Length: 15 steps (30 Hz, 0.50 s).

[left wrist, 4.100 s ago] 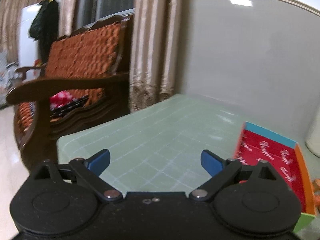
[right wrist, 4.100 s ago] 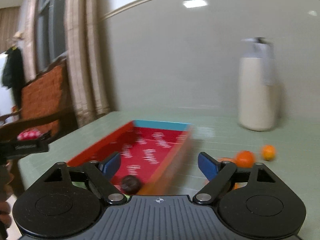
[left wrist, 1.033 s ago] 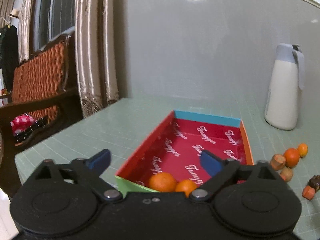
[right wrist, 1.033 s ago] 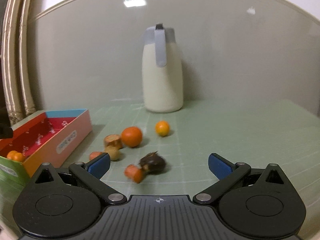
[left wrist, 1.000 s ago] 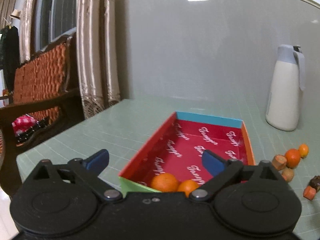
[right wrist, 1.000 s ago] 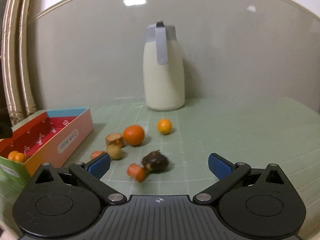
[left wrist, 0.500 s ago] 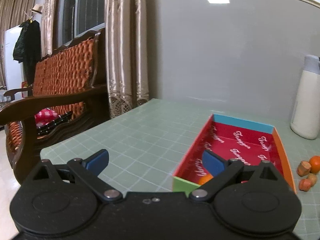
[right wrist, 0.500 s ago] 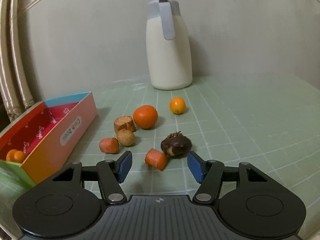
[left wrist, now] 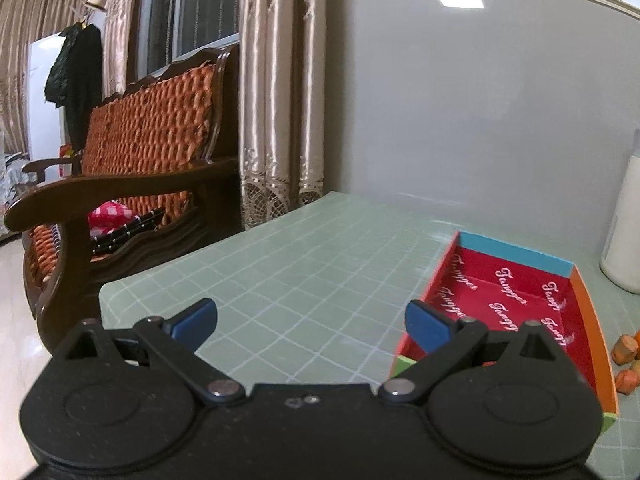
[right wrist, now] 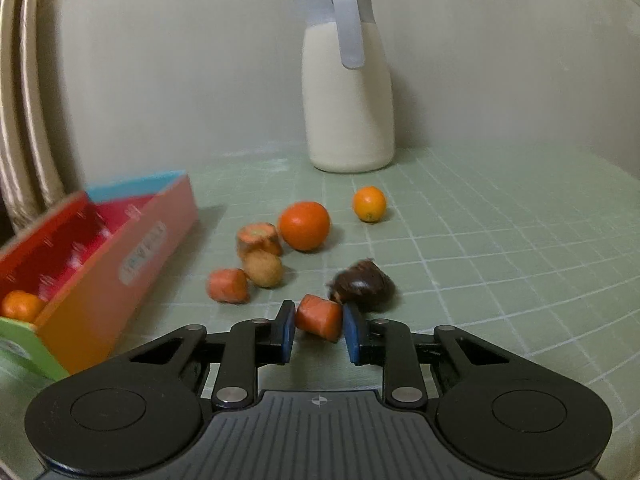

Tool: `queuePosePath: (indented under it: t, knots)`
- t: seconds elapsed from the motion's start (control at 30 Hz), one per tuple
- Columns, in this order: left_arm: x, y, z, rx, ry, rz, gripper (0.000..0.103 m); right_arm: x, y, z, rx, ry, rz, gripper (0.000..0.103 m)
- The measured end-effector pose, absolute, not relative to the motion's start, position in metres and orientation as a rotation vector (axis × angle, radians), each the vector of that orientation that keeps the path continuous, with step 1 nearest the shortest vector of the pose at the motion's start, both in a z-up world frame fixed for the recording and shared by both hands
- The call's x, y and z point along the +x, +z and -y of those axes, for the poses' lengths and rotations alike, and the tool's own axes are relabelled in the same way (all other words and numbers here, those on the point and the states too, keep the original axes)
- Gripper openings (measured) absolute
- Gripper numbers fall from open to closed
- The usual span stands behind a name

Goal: Organize fruits
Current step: 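Carry the carrot piece with the right tool into the box and release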

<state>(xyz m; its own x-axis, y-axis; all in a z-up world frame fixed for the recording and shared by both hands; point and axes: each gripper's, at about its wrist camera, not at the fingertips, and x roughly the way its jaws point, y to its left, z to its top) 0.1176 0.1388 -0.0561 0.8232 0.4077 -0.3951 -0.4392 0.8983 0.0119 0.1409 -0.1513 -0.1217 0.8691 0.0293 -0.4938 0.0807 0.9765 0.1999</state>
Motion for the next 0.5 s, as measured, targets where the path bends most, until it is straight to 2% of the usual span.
queuePosePath:
  t: [0.23, 0.5]
  knots:
    - [0.116, -0.058, -0.163, -0.156, 0.505, -0.438, 0.095, 0.125, -0.089, 0.129, 0.284, 0.247, -0.366, 0.026]
    - [0.11, -0.058, -0.176, -0.187, 0.533, -0.443, 0.095, 0.132, -0.077, 0.073, 0.192, 0.437, -0.345, 0.026]
